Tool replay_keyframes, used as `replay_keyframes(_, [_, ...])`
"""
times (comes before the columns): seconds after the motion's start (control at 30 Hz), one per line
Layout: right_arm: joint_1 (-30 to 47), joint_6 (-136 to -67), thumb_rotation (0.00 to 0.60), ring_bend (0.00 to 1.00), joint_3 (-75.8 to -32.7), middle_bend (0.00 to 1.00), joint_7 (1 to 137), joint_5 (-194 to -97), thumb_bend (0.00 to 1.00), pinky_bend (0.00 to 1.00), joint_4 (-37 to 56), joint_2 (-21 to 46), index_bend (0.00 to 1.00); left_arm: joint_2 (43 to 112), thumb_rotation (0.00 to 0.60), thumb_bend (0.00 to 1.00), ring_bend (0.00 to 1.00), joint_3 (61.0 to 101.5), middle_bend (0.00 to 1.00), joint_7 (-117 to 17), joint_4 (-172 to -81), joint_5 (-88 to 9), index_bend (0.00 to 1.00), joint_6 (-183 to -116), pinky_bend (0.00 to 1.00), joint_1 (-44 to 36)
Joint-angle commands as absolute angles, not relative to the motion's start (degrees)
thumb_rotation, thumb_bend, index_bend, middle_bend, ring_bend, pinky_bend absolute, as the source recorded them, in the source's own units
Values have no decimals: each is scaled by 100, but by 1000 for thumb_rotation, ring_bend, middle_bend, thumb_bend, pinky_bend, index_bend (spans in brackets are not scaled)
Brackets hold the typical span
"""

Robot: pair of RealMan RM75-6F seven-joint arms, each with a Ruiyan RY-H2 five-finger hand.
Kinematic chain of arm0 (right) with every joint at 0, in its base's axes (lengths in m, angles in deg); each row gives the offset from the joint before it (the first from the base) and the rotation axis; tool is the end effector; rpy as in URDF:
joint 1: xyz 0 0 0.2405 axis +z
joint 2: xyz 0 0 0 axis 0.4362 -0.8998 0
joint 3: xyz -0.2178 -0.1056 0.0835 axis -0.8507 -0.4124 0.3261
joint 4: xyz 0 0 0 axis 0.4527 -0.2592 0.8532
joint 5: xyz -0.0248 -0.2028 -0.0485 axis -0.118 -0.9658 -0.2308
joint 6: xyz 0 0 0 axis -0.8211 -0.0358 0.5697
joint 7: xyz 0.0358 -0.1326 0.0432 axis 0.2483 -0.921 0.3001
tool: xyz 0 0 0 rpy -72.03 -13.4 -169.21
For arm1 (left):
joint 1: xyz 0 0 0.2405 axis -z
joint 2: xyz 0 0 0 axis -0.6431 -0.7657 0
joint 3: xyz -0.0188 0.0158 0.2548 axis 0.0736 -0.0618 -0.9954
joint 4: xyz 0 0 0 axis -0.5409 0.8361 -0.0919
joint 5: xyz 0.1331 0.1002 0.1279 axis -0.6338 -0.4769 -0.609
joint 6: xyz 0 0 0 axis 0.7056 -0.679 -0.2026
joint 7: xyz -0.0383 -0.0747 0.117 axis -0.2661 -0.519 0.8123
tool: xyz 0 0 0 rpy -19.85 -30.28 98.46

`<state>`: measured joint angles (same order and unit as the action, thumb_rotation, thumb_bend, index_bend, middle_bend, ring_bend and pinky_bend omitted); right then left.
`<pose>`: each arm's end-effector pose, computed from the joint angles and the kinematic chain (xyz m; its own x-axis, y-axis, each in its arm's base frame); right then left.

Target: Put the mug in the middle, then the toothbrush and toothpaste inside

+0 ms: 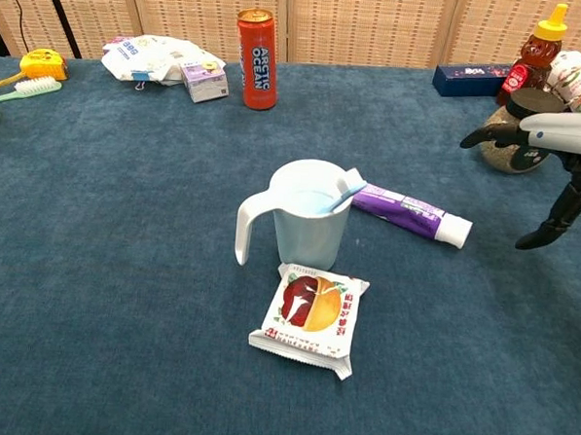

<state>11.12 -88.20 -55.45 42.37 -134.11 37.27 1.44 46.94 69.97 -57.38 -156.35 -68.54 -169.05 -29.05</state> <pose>-0.1880 -0.3094 0.0407 0.4127 -0.4394 0.7979 -0.9107 -0.2172 0.3515 -0.2728 0.1866 0.1860 0.3310 0.0998 0.9383 0.9372 -0.1501 -0.3147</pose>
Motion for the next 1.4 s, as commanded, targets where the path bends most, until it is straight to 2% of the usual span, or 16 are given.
replay_keyframes(0.03, [1269, -8737, 600, 0, -5545, 0, 4236, -13274, 0, 0, 3639, 317, 0, 4699, 600, 220, 0, 7017, 0, -5713, -15653, -6839, 0, -16847, 0, -2904])
replay_keyframes(1.4, [2417, -8306, 600, 0, -5517, 0, 4293, -12225, 0, 4, 2332, 1527, 0, 4679, 600, 219, 0, 7194, 0, -5727, -15669, -6786, 0, -16610, 0, -2948])
